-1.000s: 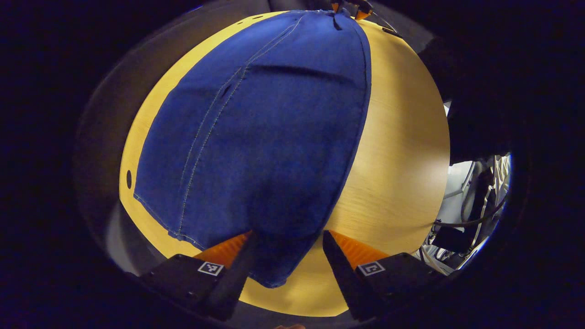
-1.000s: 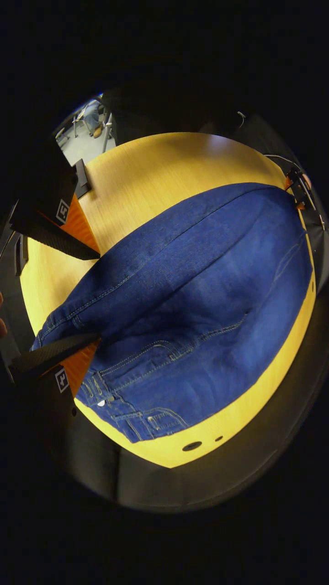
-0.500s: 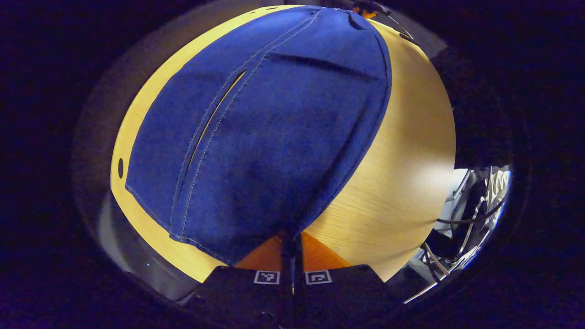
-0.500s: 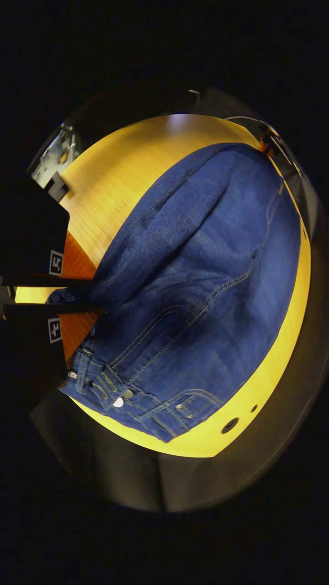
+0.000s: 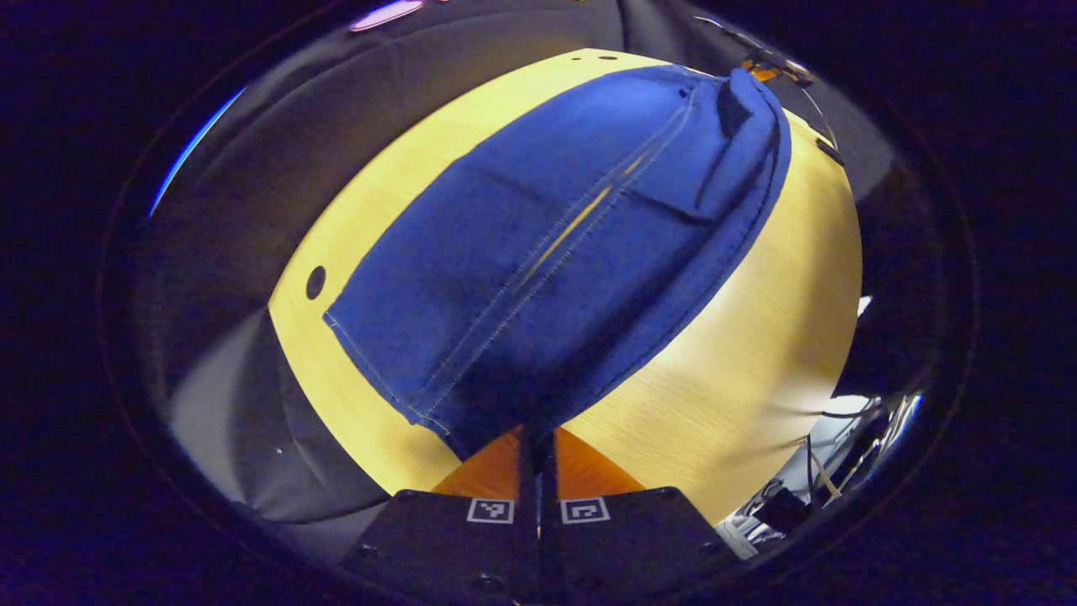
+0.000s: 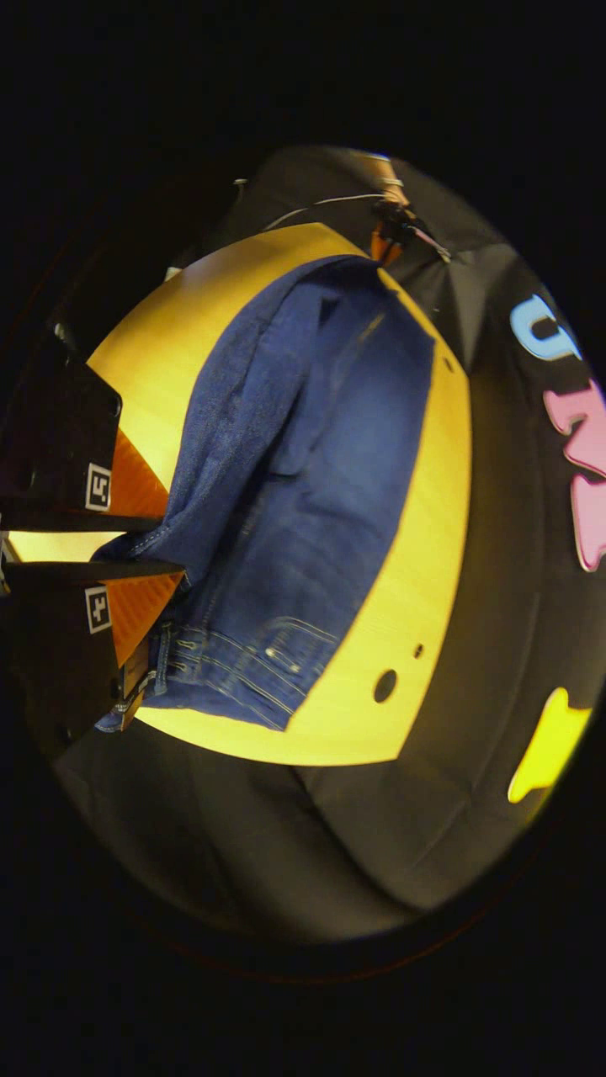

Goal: Grasp the waist and the cuffs of the jeans and fold them to make the two legs overlap; first hold the waist and fold one-third of the jeans toward the cuffs, then hold the cuffs and fold the remaining one-third in the same direction to finish folding.

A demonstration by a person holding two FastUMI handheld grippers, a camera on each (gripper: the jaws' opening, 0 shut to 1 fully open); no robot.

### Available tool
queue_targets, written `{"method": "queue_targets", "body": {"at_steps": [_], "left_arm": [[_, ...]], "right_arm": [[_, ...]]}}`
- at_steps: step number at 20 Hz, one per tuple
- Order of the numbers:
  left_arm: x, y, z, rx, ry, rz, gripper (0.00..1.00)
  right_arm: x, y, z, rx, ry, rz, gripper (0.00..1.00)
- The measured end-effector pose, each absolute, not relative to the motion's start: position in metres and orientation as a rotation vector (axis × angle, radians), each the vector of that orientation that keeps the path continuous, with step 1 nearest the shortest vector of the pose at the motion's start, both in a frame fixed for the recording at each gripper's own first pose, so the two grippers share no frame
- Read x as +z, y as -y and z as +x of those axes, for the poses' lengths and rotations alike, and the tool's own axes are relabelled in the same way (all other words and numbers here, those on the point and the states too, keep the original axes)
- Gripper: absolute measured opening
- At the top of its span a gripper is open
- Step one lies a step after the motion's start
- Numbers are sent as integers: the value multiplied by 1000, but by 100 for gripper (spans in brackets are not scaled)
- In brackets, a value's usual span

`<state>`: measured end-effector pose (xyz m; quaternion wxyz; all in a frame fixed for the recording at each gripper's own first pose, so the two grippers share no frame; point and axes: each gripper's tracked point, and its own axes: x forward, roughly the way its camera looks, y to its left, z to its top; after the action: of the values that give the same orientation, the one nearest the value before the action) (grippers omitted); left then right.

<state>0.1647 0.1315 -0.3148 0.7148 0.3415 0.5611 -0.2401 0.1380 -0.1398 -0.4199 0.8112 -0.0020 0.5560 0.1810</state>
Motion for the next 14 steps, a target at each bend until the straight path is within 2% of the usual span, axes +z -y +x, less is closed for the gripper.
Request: {"method": "queue_targets", "body": {"at_steps": [4, 6, 8, 11, 12, 13, 14], "left_arm": [[-271, -120, 227, -323, -1156, 519, 6], [-257, -113, 266, -186, -1102, 420, 6], [-259, -115, 291, -79, -1092, 443, 9], [-283, -106, 301, 4, -1174, 472, 24], [-280, -110, 307, 36, -1164, 494, 27], [-281, -111, 311, 71, -1155, 526, 40], [-279, -115, 309, 109, -1162, 557, 55]], "right_arm": [[-411, 152, 224, 248, -1030, 123, 17], [-431, 156, 265, 179, -993, 161, 17], [-464, 151, 293, 114, -1002, 181, 17], [-514, 141, 308, 64, -1066, 138, 17], [-527, 142, 309, 56, -1081, 100, 17], [-536, 144, 311, 41, -1085, 69, 17], [-546, 138, 312, 43, -1089, 73, 34]]}}
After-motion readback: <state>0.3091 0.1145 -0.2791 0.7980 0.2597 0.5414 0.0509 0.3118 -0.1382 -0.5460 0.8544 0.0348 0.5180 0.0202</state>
